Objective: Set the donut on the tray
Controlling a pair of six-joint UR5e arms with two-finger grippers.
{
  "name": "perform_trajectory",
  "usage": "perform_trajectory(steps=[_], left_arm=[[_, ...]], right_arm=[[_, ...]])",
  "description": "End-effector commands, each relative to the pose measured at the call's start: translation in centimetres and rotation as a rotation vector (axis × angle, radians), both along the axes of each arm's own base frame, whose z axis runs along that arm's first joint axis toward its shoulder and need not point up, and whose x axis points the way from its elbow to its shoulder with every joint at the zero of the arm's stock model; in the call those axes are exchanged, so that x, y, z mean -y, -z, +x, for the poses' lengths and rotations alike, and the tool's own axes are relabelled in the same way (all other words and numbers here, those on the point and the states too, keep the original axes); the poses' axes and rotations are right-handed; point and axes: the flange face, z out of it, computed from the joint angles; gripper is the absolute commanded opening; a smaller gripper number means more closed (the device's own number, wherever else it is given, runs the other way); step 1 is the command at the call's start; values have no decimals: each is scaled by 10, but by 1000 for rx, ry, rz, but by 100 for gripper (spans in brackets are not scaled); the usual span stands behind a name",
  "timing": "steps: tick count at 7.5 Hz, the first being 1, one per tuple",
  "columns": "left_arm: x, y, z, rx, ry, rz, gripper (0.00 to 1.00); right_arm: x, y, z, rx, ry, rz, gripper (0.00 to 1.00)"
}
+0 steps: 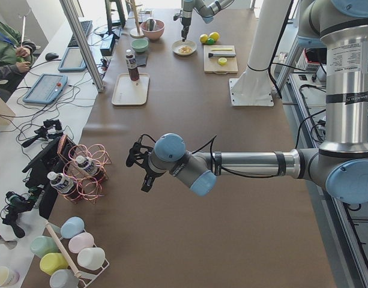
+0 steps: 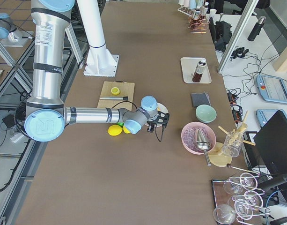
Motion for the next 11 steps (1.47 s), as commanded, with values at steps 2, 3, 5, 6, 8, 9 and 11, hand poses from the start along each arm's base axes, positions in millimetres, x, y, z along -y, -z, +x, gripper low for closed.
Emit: perform_trajectory(steps=[2,3,5,6,8,9,11], left_arm=[[0,0,-1,-1,0,0,99],[0,0,-1,-4,3,-5,99],[3,5,1,-20,19,-27,99],[11,20,7,-52,47,-57,98],[33,65,54,-135,56,-140,98],[46,95,83,-185,64,-189,98],[63,153,139,-287,79,-303,98]], right_arm=[[-3,11,-18,23,-27,-19,0],[-3,23,-18,41,-21,-7,0],[10,70,-15,127,-5,24,0],[25,95,-18,178,-11,20,0],[73,181,-59,248,-60,-7,0],[89,223,-83,254,-67,-16,0],[98,309,-153,256,-110,-53,0]])
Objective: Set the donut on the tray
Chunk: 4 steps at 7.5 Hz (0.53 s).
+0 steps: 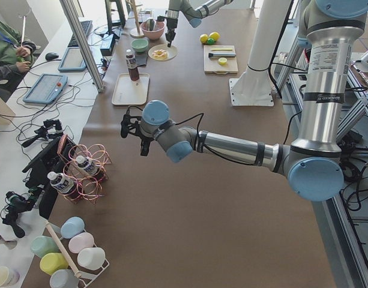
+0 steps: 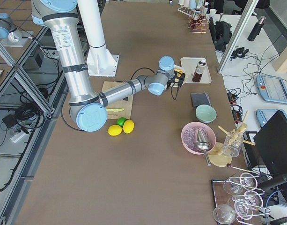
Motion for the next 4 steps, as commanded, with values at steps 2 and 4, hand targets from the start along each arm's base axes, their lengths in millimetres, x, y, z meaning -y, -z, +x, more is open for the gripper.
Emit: perform_trajectory(steps=[2,4], left_arm=[[12,103,105,-158,29,-171,98],[-12,152,190,-205,59,-216,98]], right_arm=[[-4,176,-136,-29,-80,-101,0],[-35,277,-193,-79,-123,-170,0]])
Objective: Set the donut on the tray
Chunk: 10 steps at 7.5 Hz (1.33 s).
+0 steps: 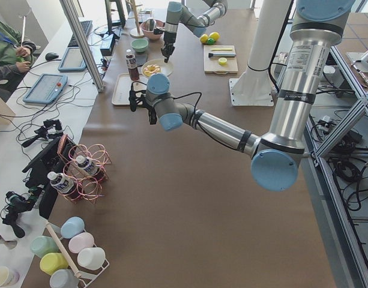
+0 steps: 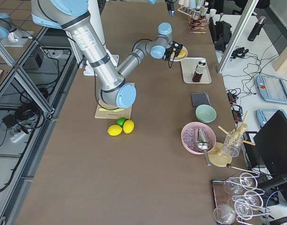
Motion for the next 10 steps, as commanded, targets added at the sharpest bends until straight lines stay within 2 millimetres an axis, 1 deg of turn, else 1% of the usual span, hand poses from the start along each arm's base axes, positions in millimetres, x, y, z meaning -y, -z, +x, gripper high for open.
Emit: perform_trajectory(steps=[1,2,3,4,5,6,7,8,9,10], left_arm=[[-24,62,92,-73,33,-65,98],[-30,70,114,-75,38,-65,98],[-38,69,130,-62,44,-55,97],[-40,69,130,-63,44,-54,95],[-42,72,128,-67,44,-49,86],[-45,73,126,-70,44,-46,75],[-46,73,126,-70,39,-45,41],[-48,71,128,-67,34,-48,26],[-48,68,128,-62,33,-54,23],[-48,67,129,-61,31,-53,23]], right_arm=[[-44,108,-66,-39,-57,-71,0],[-49,128,-89,-53,-77,-77,0],[-47,146,-107,-76,-88,-101,0],[-52,147,-118,-93,-92,-101,0],[-55,145,-121,-101,-99,-95,0],[-57,145,-122,-105,-97,-96,0],[-59,147,-123,-104,-97,-93,0],[-60,150,-120,-97,-99,-88,0],[-59,152,-119,-95,-101,-87,0],[-59,153,-119,-92,-103,-84,0]])
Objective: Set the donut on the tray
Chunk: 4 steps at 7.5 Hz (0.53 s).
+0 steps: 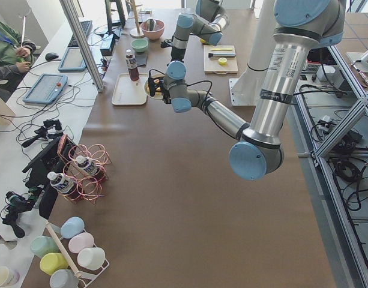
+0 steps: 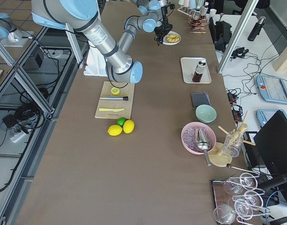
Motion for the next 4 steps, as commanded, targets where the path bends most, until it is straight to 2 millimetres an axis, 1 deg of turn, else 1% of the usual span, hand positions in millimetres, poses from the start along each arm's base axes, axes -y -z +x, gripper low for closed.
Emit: perform_trajectory(steps=[1,3,4], left_arm=[[-1,-3,1,4,-5,-3,22],[-1,-3,1,5,-5,-4,22],[-1,-4,1,5,-7,-6,3]], right_arm=[[0,3,1,3,-4,7,0],[2,7,5,10,-9,11,0],[1,7,6,11,-9,11,0]])
